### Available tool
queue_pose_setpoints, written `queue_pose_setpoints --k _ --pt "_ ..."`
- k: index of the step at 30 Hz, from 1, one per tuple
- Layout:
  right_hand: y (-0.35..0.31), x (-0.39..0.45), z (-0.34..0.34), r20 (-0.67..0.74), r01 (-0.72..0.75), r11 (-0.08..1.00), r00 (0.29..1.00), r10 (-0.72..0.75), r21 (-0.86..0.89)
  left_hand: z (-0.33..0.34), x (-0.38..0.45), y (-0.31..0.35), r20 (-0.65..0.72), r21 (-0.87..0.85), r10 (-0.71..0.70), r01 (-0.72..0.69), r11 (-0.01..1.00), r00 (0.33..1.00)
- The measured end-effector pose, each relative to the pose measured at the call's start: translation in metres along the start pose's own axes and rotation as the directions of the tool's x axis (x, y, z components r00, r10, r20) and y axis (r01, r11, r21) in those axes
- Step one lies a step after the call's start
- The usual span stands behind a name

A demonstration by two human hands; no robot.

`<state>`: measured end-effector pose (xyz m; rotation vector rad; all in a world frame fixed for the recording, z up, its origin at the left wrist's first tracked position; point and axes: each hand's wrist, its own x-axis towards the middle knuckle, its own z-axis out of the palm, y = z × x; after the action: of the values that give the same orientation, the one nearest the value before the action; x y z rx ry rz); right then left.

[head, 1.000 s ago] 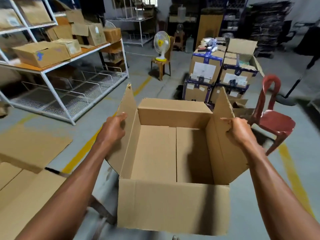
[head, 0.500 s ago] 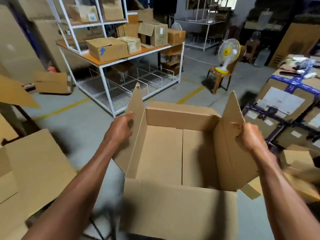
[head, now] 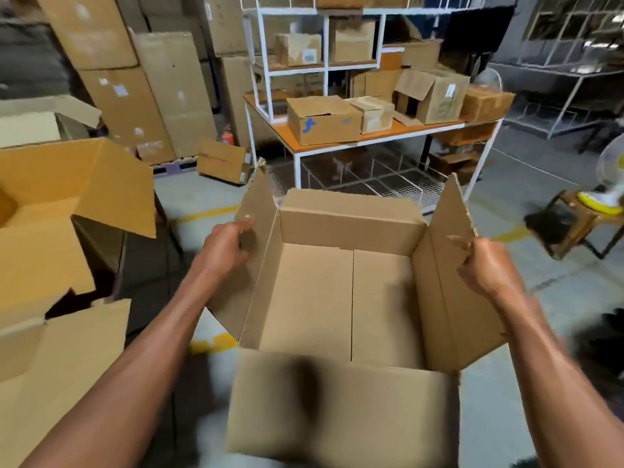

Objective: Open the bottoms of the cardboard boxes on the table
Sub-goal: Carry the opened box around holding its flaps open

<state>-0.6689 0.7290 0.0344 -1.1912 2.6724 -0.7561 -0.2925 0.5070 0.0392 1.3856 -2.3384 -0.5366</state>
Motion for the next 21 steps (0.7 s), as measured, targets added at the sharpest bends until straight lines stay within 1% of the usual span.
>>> queue_pose_setpoints --k 6,10,15,18,21 --pt "-0.064 0.159 0.032 0.106 0.209 0.977 0.971 -0.213 0.053 -0.018 0.072 -0.011 -0.158 0.056 -0.164 0.174 0.983 0.974" --pt "-0.118 0.250 0.041 0.136 0.372 0.926 0.916 -0.378 0.070 -0.033 0.110 -0.014 -0.251 0.069 -0.262 0.287 0.956 0.932" --pt "-0.193 0.337 0.054 0.198 0.477 0.870 0.848 -0.492 0.123 -0.067 0.149 -0.025 -0.352 0.069 -0.340 0.387 0.920 0.872" --pt "-0.244 0.385 0.061 0.214 0.585 0.792 0.762 -0.611 0.175 -0.097 0.177 -0.030 -0.422 0.054 -0.367 0.426 0.903 0.829" --pt "-0.298 0.422 0.062 0.162 0.668 0.718 0.700 -0.696 0.198 -0.131 0.206 -0.038 -0.492 0.068 -0.347 0.433 0.899 0.798"
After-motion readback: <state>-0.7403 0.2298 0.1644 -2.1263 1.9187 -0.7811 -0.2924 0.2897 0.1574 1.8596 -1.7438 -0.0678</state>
